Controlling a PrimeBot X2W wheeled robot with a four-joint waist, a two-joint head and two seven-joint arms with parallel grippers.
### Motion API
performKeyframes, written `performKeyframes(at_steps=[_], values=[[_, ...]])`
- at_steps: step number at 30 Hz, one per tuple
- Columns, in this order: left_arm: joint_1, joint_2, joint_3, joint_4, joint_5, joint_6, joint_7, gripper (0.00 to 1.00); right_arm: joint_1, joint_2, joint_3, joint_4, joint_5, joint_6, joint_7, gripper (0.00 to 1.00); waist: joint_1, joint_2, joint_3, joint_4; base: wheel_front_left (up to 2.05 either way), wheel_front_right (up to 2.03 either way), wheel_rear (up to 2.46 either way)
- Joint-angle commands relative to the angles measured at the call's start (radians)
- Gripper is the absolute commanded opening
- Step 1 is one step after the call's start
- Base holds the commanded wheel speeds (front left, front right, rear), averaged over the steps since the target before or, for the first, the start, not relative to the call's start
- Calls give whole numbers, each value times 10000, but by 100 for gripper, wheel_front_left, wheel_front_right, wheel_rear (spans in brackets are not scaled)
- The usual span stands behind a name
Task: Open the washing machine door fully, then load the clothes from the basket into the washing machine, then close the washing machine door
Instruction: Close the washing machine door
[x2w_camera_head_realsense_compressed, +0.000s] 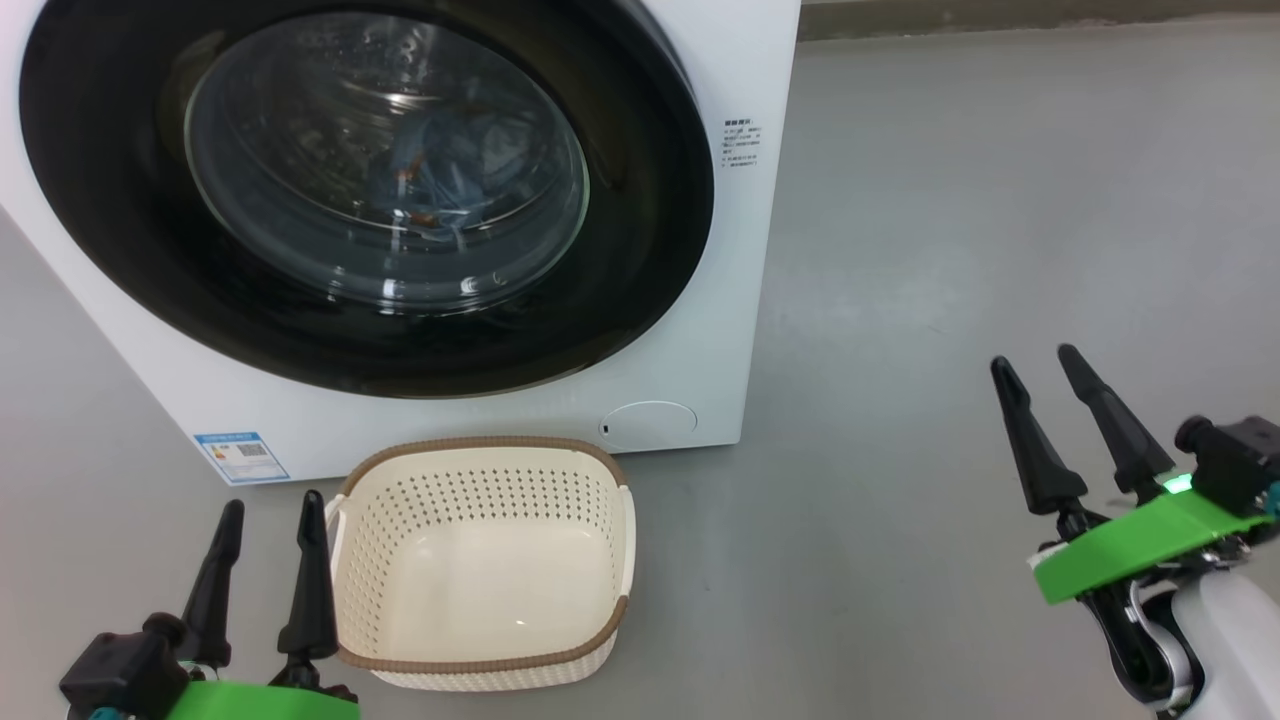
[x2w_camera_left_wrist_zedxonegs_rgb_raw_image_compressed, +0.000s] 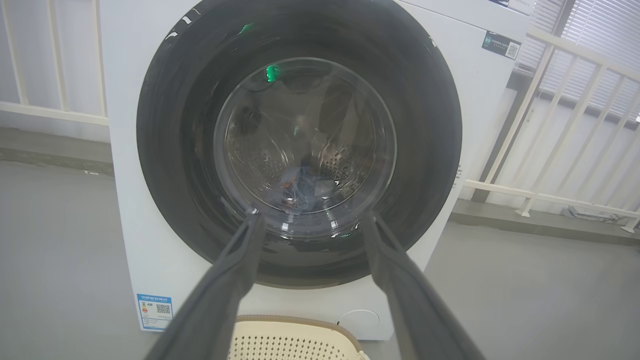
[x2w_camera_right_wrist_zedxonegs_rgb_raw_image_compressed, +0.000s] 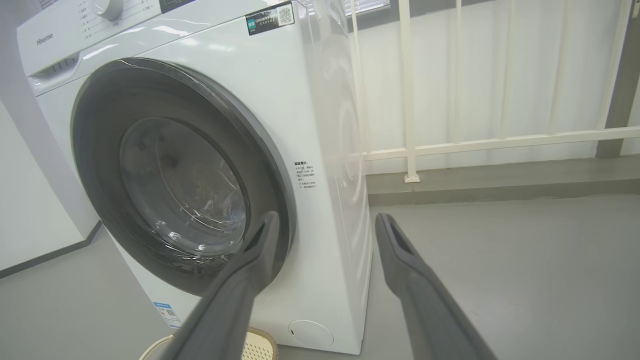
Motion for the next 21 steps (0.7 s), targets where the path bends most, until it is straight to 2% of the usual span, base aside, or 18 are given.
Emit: performKeyframes(at_steps=[1, 6, 21], values=[[-124, 211, 314, -322, -114, 37, -46, 100, 197, -49, -109, -194, -200, -71, -48, 100, 0, 0, -68, -11, 0, 0, 0], [-34, 184, 287, -471, -323, 22, -46, 100, 664, 291, -424, -193, -457, -71, -48, 100, 0, 0, -116, 61, 0, 0, 0], [5, 311, 125, -431, -199, 190, 16, 100, 663, 398, -572, -193, -890, -71, -48, 100, 0, 0, -11, 181, 0, 0, 0]])
